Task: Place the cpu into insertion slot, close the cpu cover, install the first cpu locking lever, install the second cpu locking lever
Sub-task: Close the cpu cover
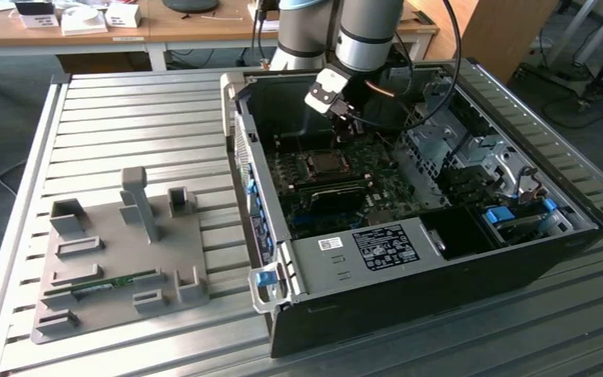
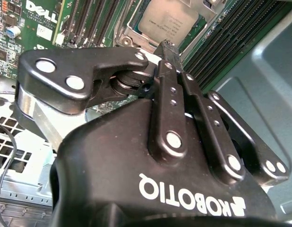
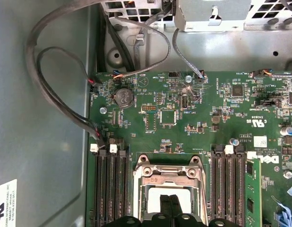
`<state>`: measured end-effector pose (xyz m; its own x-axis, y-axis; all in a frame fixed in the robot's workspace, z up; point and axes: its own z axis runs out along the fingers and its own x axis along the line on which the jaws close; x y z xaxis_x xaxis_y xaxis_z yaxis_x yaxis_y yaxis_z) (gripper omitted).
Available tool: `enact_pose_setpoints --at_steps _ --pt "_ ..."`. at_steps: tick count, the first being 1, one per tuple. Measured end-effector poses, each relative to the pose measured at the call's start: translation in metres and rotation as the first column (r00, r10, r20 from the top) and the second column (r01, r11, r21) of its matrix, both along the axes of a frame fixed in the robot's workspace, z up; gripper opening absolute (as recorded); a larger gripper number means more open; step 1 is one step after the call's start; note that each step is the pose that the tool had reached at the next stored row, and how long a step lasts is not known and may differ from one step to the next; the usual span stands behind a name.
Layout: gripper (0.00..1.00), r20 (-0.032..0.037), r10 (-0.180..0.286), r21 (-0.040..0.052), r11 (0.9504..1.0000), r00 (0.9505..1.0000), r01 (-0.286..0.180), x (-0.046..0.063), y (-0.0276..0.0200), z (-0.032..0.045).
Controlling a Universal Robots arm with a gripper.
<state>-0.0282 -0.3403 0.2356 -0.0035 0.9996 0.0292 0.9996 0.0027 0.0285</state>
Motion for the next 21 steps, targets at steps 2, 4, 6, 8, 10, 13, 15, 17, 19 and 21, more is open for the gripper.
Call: enact_pose_setpoints --at_steps 2,4,6,8,10,13,15,17,19,21 --pt "0.11 0.0 0.008 0.0001 1.0 1.0 -0.008 0.0 0.0 0.0" --pt "0.11 0.0 0.014 0.0001 0.9999 0.9999 -0.014 0.0 0.0 0.0" --pt "0.11 0.0 0.016 0.0 0.9999 0.9999 -0.016 0.0 0.0 0.0" --pt "0.11 0.0 0.017 0.0 0.9998 0.9998 -0.017 0.0 0.0 0.0" --pt "0.11 0.0 0.018 0.0 0.9998 0.9998 -0.018 0.0 0.0 0.0" --pt "0.11 0.0 0.018 0.0001 0.9998 0.9998 -0.018 0.0 0.0 0.0" --pt "0.11 0.0 0.018 0.0 0.9998 0.9998 -0.018 0.0 0.0 0.0" --pt "0.11 0.0 0.019 0.0001 0.9998 0.9998 -0.019 0.0 0.0 0.0" --pt "0.11 0.0001 0.023 0.0 0.9997 0.9997 -0.023 0.0 0.0 0.0" --pt "0.11 0.0 0.031 0.0 0.9995 0.9995 -0.031 0.0 0.0 0.0"
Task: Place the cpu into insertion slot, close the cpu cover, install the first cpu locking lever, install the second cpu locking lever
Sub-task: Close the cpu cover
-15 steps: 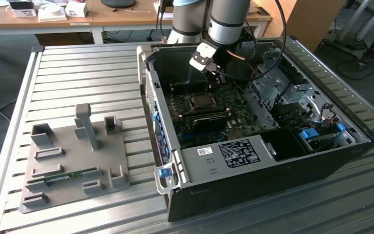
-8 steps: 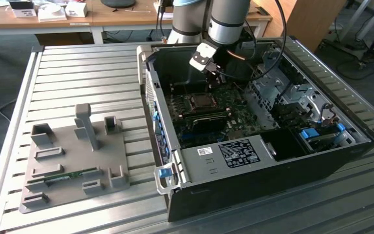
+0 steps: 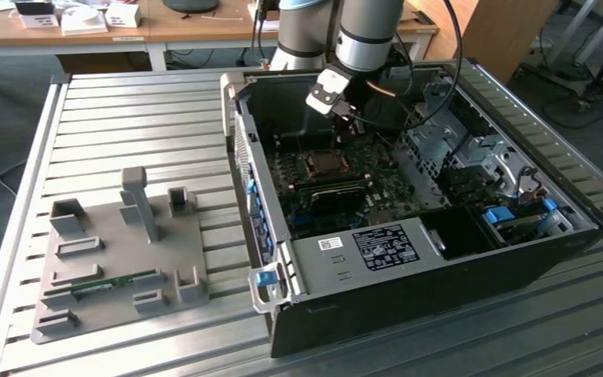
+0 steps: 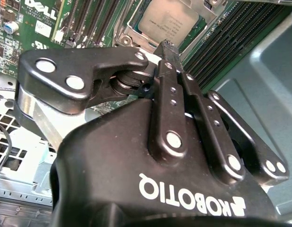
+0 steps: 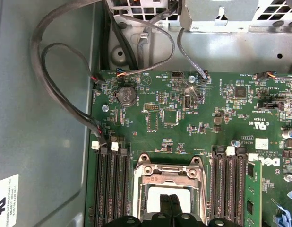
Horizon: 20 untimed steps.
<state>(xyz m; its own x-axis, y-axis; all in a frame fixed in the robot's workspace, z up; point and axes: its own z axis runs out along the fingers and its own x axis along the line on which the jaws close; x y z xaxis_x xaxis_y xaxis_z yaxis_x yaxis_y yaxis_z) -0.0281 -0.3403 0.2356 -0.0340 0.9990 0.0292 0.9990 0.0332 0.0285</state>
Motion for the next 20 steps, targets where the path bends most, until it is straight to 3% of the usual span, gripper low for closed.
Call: enact_pose_setpoints --at_steps 20 --pt "0.11 0.0 0.015 0.0 0.9999 0.9999 -0.015 0.0 0.0 0.0"
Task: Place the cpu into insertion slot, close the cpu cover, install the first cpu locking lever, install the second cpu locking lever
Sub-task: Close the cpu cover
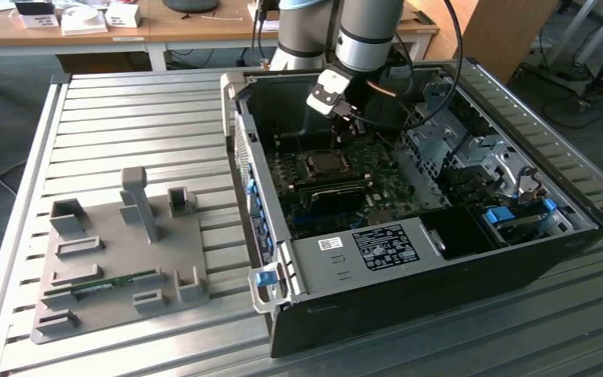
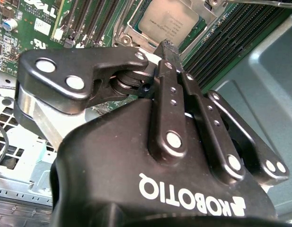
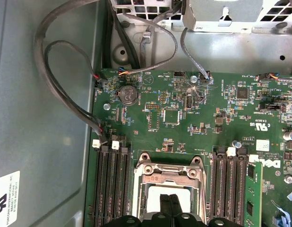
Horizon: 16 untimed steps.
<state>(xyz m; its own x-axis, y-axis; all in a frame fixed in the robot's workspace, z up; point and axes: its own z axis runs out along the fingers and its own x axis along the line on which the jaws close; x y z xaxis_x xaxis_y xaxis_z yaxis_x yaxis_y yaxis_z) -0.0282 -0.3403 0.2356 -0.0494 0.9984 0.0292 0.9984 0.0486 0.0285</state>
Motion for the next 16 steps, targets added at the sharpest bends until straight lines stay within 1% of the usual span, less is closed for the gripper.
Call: enact_pose_setpoints --at_steps 6,16 --pt "0.11 0.0001 0.007 0.0 1.0 1.0 -0.007 0.0 0.0 0.0" --pt "0.11 0.0002 0.054 0.0 0.9985 0.9985 -0.054 -0.0003 0.0 0.0"
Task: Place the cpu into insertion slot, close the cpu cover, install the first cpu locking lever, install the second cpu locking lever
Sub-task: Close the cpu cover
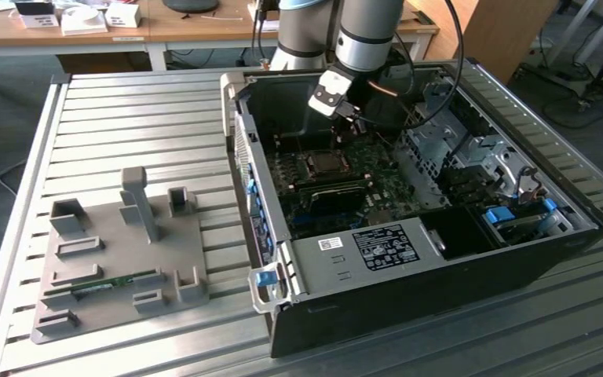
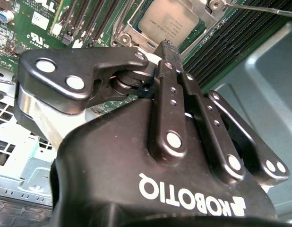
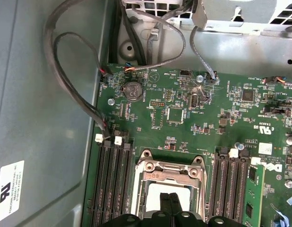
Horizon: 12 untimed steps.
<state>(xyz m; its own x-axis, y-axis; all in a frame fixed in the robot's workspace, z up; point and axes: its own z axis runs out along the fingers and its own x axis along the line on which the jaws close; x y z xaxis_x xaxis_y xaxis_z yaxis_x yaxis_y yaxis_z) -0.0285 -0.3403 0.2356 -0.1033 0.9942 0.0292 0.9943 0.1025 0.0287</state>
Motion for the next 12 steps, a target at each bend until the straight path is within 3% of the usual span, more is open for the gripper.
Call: enact_pose_setpoints --at_steps 12 --pt "0.11 0.0 0.0 0.0 1.0 1.0 0.0 0.0 0.0 0.0"
